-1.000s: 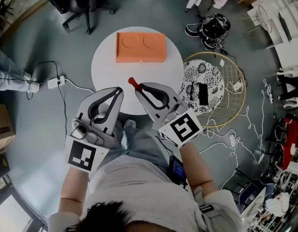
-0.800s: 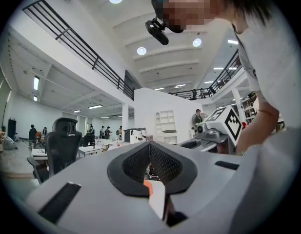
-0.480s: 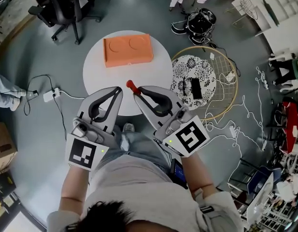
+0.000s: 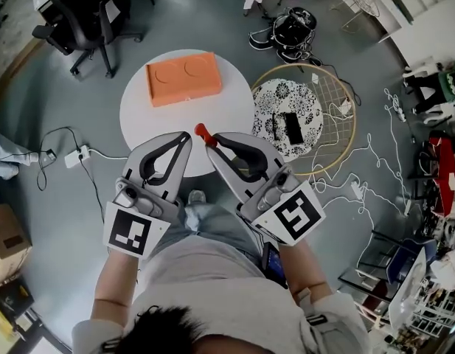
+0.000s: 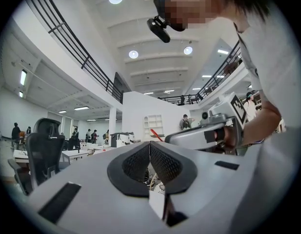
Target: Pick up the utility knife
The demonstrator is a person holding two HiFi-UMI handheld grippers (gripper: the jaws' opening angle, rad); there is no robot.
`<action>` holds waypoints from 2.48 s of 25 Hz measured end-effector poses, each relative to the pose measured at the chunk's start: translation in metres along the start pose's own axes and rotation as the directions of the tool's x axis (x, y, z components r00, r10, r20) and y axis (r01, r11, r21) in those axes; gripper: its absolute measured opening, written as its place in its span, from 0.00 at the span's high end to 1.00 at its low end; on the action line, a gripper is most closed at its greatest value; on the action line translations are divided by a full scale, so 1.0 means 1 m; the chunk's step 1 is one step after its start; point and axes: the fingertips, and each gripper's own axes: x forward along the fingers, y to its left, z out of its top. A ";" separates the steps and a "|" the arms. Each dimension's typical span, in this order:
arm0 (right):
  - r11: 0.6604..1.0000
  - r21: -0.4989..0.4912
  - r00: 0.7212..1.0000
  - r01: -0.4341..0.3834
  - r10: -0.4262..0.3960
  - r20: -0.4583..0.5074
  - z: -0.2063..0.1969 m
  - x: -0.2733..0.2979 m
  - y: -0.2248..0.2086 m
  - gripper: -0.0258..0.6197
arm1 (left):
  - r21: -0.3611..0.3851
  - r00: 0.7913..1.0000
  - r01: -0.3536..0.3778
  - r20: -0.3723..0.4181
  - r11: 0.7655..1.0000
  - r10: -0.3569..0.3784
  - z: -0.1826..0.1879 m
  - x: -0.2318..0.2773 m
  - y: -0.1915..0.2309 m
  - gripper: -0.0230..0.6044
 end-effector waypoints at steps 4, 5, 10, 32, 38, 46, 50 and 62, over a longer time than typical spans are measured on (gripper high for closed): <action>1.000 -0.001 1.000 0.018 -0.018 0.016 0.004 -0.007 0.001 0.87 | 0.003 1.000 0.016 0.005 1.000 -0.016 0.002 0.001 -0.007 0.95; 1.000 -0.001 1.000 0.023 -0.023 0.017 0.004 -0.009 0.001 0.87 | 0.004 1.000 0.020 0.005 1.000 -0.020 0.003 0.002 -0.009 0.95; 0.999 0.004 0.999 0.037 -0.037 0.025 0.006 -0.011 0.003 0.87 | 0.008 0.999 0.040 0.007 0.999 -0.040 0.004 0.000 -0.013 0.95; 0.999 0.011 0.998 0.049 -0.050 0.050 0.011 -0.009 -0.004 0.87 | 0.031 0.998 0.054 0.017 0.998 -0.055 0.011 0.007 -0.015 0.95; 0.999 0.006 0.998 0.036 -0.036 0.054 0.012 -0.007 -0.007 0.87 | 0.034 0.999 0.037 0.014 0.999 -0.038 0.011 0.008 -0.013 0.95; 1.000 -0.004 0.999 0.019 -0.019 0.051 0.012 -0.004 -0.008 0.87 | 0.037 1.000 0.024 0.018 0.999 -0.025 0.011 0.010 -0.010 0.95; 1.000 -0.005 0.999 0.010 -0.010 0.053 0.011 -0.004 -0.010 0.87 | 0.042 1.000 0.023 0.012 0.999 -0.023 0.009 0.013 -0.011 0.95; 1.000 -0.007 0.998 -0.020 0.020 0.059 0.009 0.000 -0.018 0.87 | 0.039 1.000 -0.009 0.006 0.999 0.008 0.007 0.020 -0.007 0.95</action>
